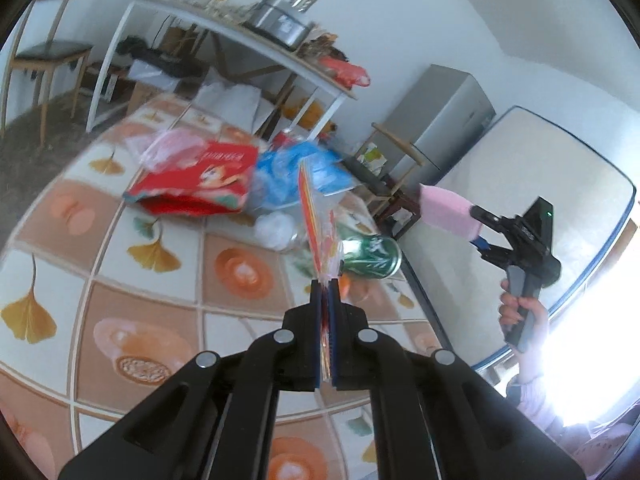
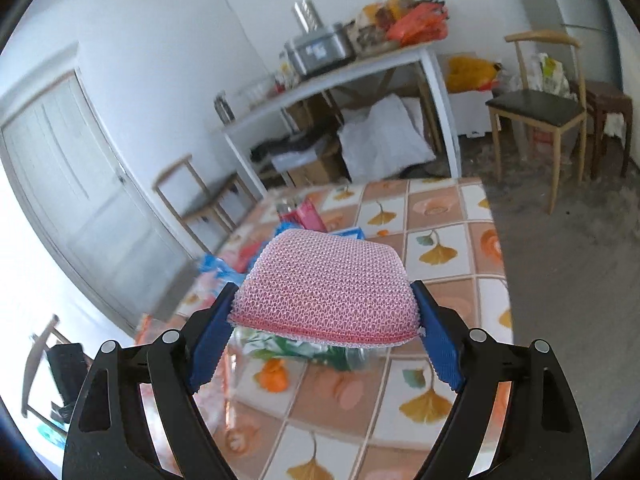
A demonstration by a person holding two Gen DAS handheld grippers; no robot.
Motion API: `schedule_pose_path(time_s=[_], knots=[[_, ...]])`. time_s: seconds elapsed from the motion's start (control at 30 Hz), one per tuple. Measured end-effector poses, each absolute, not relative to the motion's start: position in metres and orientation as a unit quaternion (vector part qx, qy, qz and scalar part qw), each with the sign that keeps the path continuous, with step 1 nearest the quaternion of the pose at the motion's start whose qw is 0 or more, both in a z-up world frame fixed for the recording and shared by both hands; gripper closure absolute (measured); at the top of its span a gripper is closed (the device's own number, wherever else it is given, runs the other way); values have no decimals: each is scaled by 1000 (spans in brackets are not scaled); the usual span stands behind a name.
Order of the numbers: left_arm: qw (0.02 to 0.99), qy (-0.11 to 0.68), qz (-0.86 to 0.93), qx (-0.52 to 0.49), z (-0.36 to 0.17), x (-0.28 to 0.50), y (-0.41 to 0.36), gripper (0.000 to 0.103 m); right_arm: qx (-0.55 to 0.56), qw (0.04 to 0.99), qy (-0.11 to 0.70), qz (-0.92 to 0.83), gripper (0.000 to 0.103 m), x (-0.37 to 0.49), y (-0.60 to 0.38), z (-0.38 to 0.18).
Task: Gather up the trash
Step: 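Carry the bag and sponge with both grippers over the blue floor basket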
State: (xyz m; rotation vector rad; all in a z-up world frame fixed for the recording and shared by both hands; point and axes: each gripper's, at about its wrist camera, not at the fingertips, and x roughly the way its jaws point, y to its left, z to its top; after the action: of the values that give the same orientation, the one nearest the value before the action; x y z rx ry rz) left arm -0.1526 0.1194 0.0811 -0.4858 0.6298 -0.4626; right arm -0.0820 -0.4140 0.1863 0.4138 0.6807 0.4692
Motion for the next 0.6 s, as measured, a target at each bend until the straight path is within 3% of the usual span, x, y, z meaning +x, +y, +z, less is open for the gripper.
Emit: schedule_pose_path(time_s=[0.37,0.6], knots=[[886,279,-331,-167,157,-169,39,102,272,902,270,200,23,-179,-502,196],[828,331,-433,-129,155,-172,-60,102,296,908,249,160,23,-239,-543,189]])
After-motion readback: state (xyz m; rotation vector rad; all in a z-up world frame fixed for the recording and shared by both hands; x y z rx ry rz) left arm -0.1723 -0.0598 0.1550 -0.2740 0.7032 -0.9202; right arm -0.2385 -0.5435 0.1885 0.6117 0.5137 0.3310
